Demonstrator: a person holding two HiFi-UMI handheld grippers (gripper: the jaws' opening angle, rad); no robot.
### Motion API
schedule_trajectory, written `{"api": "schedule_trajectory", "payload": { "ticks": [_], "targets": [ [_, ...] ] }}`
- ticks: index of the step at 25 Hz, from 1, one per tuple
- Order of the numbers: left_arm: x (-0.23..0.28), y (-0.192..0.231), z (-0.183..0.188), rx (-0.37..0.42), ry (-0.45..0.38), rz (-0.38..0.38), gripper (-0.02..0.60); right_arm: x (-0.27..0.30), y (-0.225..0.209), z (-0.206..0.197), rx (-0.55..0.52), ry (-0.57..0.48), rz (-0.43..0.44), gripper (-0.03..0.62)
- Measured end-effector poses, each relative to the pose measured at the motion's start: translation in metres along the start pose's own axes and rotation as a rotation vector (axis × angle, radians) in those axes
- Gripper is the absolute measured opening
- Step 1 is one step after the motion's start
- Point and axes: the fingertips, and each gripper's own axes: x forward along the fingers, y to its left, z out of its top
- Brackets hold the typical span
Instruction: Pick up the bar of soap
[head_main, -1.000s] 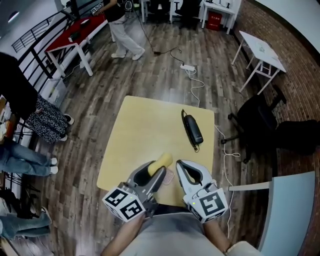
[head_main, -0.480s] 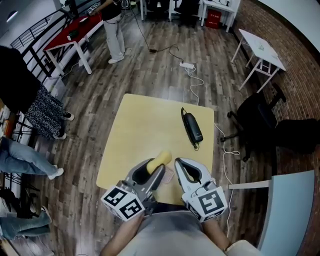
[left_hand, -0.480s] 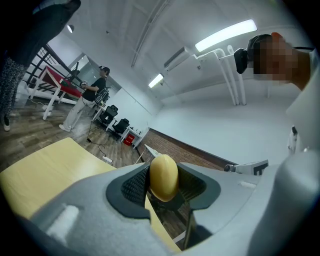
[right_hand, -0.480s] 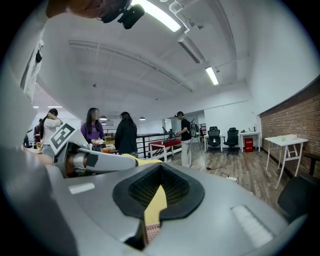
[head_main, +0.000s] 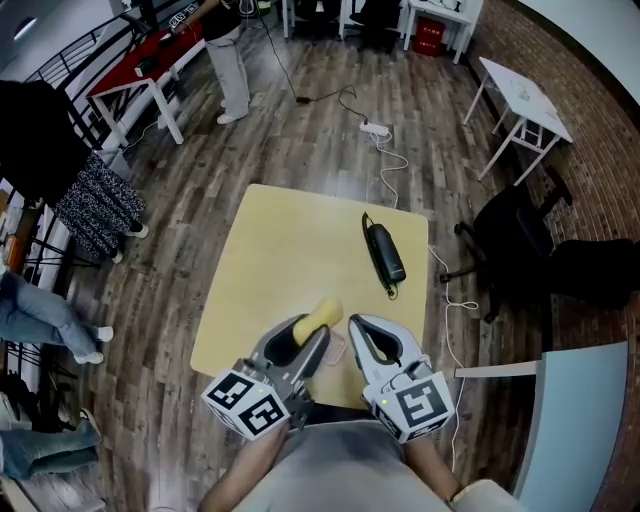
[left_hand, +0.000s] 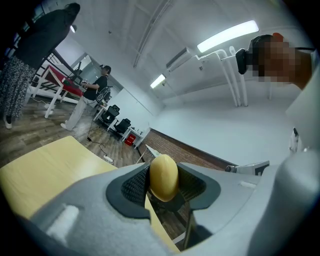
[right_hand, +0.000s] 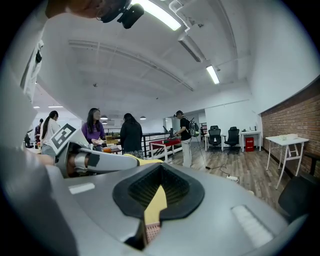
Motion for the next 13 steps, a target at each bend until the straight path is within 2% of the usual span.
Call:
{"api": "schedule_trajectory", "payload": {
  "ticks": [13],
  "targets": [
    [-0.0022, 0.0003, -0.0008, -0.006, -0.008, 0.005, 0.158, -0.0015, -0.0017, -0.002, 0.01, 0.004, -0.012, 0.001]
  ]
}}
